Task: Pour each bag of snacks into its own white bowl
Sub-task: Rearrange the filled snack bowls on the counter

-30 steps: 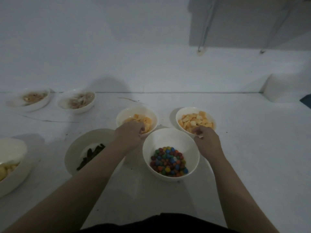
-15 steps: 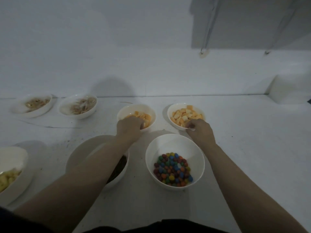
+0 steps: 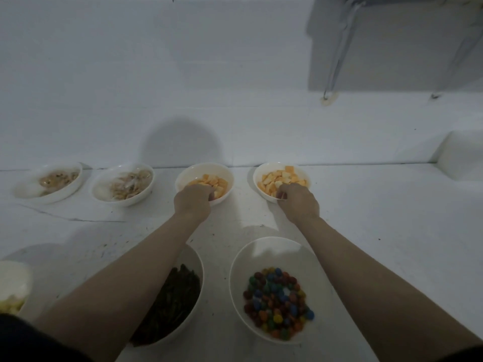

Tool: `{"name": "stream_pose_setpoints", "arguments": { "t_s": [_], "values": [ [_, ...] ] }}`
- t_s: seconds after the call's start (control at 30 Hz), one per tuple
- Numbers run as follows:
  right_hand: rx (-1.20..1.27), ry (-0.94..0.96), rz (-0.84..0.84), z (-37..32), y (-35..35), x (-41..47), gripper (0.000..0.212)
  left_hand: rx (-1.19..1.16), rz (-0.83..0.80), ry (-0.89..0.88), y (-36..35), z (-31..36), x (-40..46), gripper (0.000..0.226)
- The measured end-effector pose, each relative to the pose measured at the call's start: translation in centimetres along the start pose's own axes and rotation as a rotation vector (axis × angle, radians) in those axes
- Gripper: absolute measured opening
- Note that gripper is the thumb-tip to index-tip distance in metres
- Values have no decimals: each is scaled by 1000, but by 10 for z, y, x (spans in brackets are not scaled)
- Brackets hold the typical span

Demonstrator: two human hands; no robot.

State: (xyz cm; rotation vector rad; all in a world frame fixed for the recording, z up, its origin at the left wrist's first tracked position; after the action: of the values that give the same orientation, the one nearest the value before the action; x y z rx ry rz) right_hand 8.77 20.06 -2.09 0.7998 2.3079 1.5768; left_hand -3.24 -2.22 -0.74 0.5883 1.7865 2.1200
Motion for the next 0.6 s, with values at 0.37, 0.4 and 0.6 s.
{"name": "stream_pose_setpoints", "arguments": {
  "t_s": [0.37,0.4,0.6],
  "values": [
    [-7,27,-28,-7,-5,9,21,-130,-30,-22,-11,-5,12,33],
    [-15,37,-41,-8,-4,7,24,-152,-46,-47,-11,-3,10,37],
    [96,102,-6,-35,17,-19,29,-278,83,-99,10,13,-20,39]
  ]
}}
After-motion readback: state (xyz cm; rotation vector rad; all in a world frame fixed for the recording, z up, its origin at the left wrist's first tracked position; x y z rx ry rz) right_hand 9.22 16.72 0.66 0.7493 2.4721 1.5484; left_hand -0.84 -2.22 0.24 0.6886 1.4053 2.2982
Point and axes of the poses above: each hand's wrist, its own x-axis towards the middle knuckle, its own y-axis out of the back of the hand, z = x × y, the point moved 3 cm from there along x, towards the middle knuckle, and after that the axes turned 1 degree about z, right-handed, at the moved point
